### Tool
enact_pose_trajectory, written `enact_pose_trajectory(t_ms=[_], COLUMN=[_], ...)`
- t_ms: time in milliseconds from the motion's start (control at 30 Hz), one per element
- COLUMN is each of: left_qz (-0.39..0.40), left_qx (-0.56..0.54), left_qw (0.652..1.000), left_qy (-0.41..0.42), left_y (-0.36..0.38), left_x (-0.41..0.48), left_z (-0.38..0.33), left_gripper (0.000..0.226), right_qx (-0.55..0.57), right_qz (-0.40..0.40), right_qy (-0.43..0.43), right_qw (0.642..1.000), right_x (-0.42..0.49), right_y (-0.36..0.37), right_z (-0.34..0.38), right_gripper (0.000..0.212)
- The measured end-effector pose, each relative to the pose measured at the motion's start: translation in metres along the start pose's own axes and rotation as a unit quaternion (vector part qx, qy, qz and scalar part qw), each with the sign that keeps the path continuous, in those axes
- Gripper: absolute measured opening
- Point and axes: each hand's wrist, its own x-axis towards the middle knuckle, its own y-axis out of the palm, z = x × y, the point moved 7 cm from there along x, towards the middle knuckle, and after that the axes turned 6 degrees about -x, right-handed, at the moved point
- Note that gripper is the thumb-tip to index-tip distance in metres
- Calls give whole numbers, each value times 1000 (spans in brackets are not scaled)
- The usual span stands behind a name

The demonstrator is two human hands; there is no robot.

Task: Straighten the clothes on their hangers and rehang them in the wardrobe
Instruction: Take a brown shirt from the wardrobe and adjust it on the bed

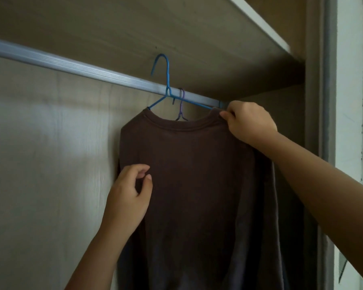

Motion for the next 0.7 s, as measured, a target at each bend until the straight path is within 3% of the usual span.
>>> enact_pose_trajectory(t_ms=[233,533,700], left_qz=[-13,47,121], left_qx=[10,65,40], left_qw=[998,995,988], left_qy=[56,52,82], left_y=[2,51,96], left_x=[2,-3,-30], left_z=[-20,-4,-8], left_gripper=[25,53,36], right_qx=[-9,32,25], right_qz=[-39,9,35], right_qy=[-32,22,76], right_qw=[999,999,996], right_x=[-60,-151,-205], right_y=[-22,-46,-66], right_z=[-39,-107,-153], right_gripper=[27,20,21])
